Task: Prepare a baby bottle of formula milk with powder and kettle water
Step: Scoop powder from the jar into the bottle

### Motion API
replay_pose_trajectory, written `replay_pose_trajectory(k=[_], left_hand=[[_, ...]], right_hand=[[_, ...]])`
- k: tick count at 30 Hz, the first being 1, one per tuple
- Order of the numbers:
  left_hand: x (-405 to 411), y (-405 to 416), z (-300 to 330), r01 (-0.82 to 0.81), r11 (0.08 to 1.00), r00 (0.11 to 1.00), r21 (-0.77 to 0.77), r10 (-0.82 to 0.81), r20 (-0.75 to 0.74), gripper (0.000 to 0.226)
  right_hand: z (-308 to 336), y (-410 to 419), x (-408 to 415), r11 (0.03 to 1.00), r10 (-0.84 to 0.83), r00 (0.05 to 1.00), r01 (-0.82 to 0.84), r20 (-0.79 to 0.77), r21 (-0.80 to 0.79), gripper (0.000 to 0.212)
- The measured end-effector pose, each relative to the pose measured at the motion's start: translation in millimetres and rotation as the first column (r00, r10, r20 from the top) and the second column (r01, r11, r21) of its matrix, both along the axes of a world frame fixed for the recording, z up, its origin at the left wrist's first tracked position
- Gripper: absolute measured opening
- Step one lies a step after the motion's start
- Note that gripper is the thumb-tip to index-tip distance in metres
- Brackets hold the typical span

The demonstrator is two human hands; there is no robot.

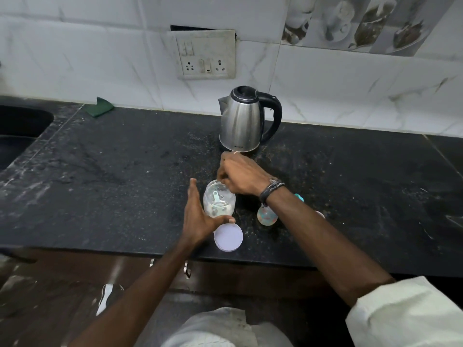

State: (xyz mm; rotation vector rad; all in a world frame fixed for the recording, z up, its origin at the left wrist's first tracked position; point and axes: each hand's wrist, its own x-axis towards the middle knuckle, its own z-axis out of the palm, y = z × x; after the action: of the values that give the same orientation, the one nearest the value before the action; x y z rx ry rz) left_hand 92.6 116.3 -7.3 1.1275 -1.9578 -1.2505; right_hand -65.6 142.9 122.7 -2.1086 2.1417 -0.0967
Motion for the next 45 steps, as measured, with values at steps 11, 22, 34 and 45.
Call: replay_pose_trajectory(k=[11, 22, 34, 45], left_hand=[[-11.9, -5.1, 3.2, -0.001, 0.997, 1.000, -0.077, -0.001, -0.028, 0.082], [-7.5, -10.5, -3.9, 0.005, 1.000, 0.997, -0.018, -0.006, -0.080, 0.090], [-9.4, -13.0, -11.7, 0.030, 0.999, 0.997, -0.027, -0.032, -0.066, 0.095], [-7.2, -14.6, -18.4, 0.045, 0.997, 0.990, -0.055, -0.052, -0.128, 0.085]], right_hand=[[-10.7, -38.7, 38.0, 0.846, 0.256, 0.920, -0.066, -0.295, 0.529, 0.036], [-16.6, -61.1, 48.2, 0.658, 0.292, 0.873, 0.113, -0.391, 0.744, 0.032], [-20.0, -38.6, 30.4, 0.925, 0.310, 0.830, -0.149, -0.464, 0.350, 0.029], [-11.9, -25.0, 39.6, 0.980, 0.165, 0.889, -0.098, -0.428, 0.173, 0.025]])
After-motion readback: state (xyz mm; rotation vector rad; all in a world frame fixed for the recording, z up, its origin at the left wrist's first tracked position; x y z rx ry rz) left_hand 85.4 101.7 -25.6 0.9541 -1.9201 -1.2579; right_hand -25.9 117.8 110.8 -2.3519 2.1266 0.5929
